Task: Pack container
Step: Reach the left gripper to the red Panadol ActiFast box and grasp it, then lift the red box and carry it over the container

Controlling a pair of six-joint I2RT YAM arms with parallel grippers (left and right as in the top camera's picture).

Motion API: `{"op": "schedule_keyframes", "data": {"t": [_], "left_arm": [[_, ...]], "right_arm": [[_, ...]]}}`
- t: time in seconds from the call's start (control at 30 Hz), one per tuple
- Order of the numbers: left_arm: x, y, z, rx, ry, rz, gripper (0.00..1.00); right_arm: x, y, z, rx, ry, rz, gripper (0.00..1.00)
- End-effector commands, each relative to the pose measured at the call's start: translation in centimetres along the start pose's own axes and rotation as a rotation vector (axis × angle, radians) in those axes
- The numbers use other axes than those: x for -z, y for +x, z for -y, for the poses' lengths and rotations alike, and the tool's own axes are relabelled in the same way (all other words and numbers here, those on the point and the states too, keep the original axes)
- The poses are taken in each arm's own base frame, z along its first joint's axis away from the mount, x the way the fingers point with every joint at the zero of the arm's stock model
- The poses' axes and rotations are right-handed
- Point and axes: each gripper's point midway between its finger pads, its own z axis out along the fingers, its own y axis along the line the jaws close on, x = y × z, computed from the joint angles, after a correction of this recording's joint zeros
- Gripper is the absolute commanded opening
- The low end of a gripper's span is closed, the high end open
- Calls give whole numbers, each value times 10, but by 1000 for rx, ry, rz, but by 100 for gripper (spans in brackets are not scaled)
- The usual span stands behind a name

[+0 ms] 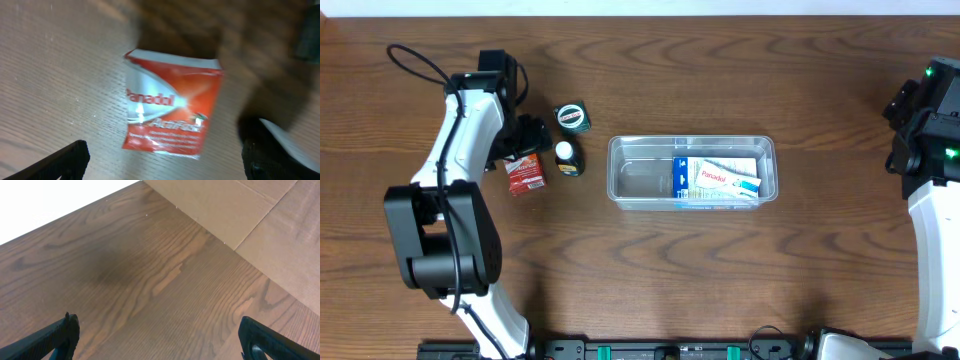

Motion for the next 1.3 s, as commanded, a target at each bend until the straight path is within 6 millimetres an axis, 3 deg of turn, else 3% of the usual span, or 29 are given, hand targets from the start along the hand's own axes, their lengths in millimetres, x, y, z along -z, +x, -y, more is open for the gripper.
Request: {"op": "schedule_keyframes", "data": {"t": [0.0, 0.27, 0.47, 0.6, 0.67, 0.87, 1.0, 1.1, 1.27], "left_arm": [[-19, 10, -10, 49, 10, -67, 98], [-48, 22, -3, -19, 112, -96, 98], [-56, 27, -3, -44, 114, -99, 99], [-56, 27, -3, -43, 113, -99, 70], [-56, 27, -3, -43, 113, -99, 61], [-53, 22, -5, -44, 99, -78, 60], [-34, 14, -3, -46, 108, -50, 60], [-8, 7, 1, -57, 120, -13, 60], [63, 2, 30, -211, 193, 153, 60]], "right_arm": [[-2, 0, 4, -14, 20, -1, 99], [-2, 0, 4, -14, 20, -1, 99], [-2, 0, 4, -14, 20, -1, 99], [-2, 0, 4, -14, 20, -1, 99], [-2, 0, 4, -14, 20, -1, 99], [-2, 0, 4, -14, 20, -1, 99], [-2, 0, 4, -14, 20, -1, 99], [-2, 0, 4, -14, 20, -1, 99], [-2, 0, 4, -14, 20, -1, 99]]}}
